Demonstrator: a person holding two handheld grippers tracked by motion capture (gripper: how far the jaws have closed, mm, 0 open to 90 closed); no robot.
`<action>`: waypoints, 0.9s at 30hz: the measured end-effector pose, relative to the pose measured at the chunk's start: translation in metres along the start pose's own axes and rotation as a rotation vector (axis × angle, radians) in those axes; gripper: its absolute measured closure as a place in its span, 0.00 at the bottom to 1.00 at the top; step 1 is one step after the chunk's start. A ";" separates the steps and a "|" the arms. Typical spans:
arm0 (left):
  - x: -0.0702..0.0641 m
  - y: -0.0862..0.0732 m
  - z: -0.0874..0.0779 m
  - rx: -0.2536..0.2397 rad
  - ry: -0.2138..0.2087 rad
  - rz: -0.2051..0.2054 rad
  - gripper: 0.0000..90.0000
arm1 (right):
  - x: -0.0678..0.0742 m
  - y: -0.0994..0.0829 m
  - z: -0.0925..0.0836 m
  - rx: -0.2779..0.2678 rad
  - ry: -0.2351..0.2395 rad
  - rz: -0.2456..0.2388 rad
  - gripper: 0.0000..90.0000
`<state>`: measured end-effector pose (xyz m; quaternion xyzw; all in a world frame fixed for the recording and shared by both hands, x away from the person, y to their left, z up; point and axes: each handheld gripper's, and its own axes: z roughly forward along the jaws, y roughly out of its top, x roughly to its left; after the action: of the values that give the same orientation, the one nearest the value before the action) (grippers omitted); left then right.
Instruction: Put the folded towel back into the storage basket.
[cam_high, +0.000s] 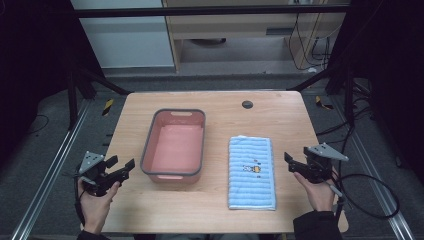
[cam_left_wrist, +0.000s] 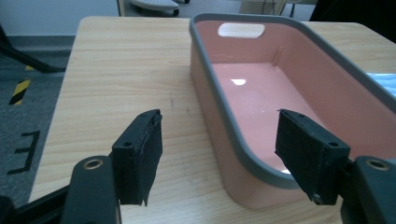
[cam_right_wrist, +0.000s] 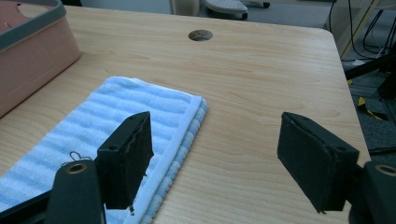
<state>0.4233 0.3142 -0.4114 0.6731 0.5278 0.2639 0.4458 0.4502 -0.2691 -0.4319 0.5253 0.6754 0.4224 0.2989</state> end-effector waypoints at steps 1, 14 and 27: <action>-0.002 0.001 -0.001 -0.003 -0.005 0.005 0.34 | 0.000 0.000 0.000 -0.002 0.000 -0.003 0.29; -0.033 0.009 -0.006 -0.037 -0.067 0.056 0.35 | 0.002 0.009 -0.001 -0.016 0.032 -0.011 0.31; -0.071 0.021 -0.007 -0.082 -0.124 0.115 0.37 | 0.010 0.021 0.005 -0.009 0.064 -0.048 0.33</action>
<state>0.4057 0.2482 -0.3809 0.6984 0.4486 0.2682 0.4889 0.4610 -0.2561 -0.4146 0.4938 0.6951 0.4348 0.2898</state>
